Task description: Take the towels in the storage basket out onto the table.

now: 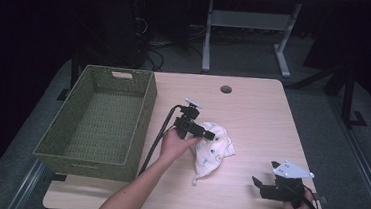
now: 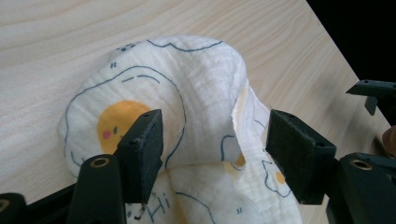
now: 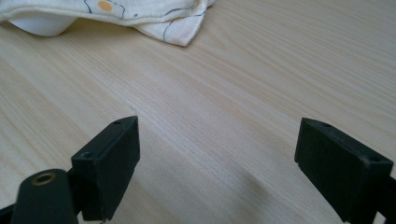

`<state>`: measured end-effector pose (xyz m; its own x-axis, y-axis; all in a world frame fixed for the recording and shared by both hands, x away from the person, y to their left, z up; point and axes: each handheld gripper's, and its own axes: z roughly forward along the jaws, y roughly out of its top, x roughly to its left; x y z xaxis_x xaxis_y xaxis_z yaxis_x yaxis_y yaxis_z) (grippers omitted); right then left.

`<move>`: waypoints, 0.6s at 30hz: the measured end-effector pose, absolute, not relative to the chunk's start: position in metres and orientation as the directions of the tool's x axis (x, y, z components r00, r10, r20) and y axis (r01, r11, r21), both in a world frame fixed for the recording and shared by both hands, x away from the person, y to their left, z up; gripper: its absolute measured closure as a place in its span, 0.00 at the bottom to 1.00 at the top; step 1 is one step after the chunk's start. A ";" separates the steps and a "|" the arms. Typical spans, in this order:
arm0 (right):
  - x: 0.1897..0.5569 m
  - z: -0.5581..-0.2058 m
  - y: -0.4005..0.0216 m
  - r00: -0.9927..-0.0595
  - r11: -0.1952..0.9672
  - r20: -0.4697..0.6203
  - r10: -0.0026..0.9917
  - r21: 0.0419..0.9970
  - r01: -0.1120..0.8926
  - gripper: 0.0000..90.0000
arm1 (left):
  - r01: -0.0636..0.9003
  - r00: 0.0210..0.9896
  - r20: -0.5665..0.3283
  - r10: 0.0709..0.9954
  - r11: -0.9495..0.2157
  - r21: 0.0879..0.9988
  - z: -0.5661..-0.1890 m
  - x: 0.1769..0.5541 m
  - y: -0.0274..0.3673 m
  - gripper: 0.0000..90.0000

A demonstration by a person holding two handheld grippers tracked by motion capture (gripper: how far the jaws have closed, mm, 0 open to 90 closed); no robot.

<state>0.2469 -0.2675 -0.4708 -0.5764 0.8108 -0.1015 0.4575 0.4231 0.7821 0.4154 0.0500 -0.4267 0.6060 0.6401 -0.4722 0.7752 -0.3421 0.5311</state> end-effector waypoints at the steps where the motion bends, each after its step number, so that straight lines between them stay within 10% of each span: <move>1: 0.247 -0.471 -0.268 -0.577 0.426 -0.103 0.810 0.780 0.459 0.15 | 0.771 0.609 -0.463 0.644 -0.345 0.535 -0.425 0.414 0.051 0.39; 18: 0.248 -0.474 -0.265 -0.563 0.425 -0.103 0.820 0.769 0.477 0.15 | 0.743 0.641 -0.445 0.626 -0.358 0.566 -0.420 0.397 0.068 0.33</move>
<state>0.2479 -0.2652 -0.4735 -0.5634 0.8197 -0.1030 0.4774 0.4247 0.7692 0.3966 0.0682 -0.4196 0.6407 0.6259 -0.4447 0.7425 -0.3577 0.5663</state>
